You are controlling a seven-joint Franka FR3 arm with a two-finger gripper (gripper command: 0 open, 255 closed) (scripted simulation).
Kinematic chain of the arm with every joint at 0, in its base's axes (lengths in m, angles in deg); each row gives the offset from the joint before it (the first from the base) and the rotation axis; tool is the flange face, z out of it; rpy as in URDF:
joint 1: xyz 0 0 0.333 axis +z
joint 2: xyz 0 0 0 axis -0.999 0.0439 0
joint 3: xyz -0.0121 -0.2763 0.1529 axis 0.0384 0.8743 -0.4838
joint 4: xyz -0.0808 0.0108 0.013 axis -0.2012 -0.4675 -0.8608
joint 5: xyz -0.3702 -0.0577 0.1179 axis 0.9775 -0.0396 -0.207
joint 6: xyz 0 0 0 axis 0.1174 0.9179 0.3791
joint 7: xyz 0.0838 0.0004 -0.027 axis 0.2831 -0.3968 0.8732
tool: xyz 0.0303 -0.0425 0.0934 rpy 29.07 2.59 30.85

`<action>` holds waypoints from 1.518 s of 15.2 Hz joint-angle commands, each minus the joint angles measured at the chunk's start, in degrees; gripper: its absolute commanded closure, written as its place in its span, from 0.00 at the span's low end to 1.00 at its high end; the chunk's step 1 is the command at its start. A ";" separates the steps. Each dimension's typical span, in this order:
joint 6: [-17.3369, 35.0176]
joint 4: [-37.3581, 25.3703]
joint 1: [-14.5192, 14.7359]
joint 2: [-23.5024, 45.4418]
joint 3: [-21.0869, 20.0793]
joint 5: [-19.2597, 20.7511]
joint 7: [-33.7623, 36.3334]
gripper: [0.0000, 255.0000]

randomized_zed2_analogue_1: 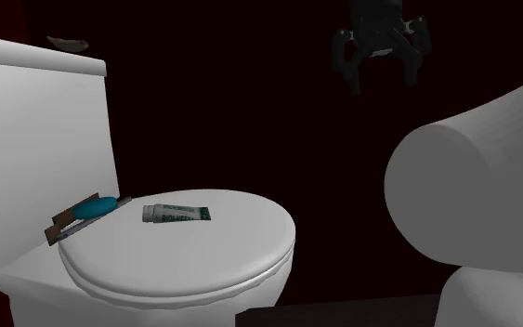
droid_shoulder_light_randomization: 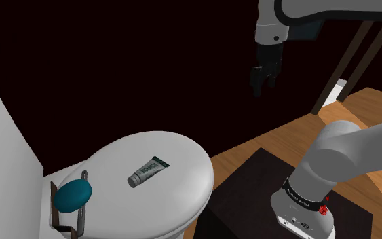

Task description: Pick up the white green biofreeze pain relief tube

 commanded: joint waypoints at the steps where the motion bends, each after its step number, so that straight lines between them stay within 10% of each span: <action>1: 0.00 0.00 0.00 0.00 0.00 0.00 0.00 0.00; 23: 30.98 11.68 -1.15 11.90 -27.30 -34.83 50.75 0.00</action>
